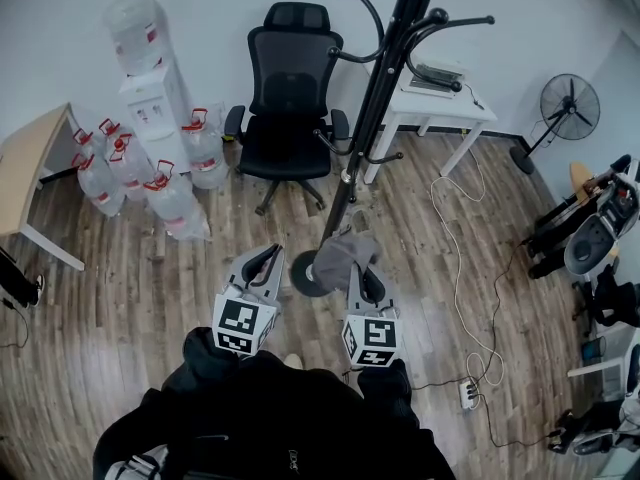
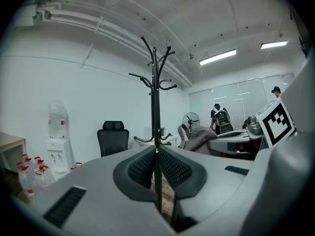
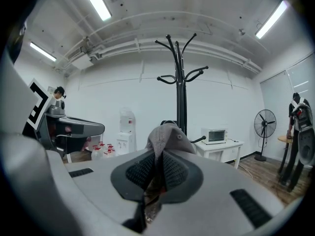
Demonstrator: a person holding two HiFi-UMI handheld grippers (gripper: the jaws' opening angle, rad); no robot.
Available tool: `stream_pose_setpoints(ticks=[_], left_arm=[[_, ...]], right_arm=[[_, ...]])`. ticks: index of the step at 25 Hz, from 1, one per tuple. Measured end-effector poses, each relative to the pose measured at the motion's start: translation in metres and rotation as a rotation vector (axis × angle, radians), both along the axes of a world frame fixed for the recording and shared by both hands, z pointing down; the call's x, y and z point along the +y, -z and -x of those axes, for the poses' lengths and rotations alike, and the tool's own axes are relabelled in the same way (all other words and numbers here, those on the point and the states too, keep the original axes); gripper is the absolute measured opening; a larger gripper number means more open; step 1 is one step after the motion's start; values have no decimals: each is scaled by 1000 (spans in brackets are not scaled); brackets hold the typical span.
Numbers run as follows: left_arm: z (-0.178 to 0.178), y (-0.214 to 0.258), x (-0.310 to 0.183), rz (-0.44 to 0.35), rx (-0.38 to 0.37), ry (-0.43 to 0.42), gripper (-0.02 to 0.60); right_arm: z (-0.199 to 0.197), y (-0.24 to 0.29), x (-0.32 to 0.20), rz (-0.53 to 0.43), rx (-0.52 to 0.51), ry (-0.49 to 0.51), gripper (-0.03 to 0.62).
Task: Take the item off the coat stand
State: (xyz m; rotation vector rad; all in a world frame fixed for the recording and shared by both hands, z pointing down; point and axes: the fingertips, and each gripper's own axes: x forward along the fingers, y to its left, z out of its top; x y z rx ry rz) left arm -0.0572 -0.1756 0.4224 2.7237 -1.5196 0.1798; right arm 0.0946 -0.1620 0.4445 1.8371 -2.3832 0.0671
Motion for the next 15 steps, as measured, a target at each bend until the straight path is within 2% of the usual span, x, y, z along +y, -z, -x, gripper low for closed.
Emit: stream_pose_setpoints(ticks=[15], left_arm=[[5,1,-5,5,0,-9,37]], right_arm=[[3,6,0,-10,-9,-9,29]])
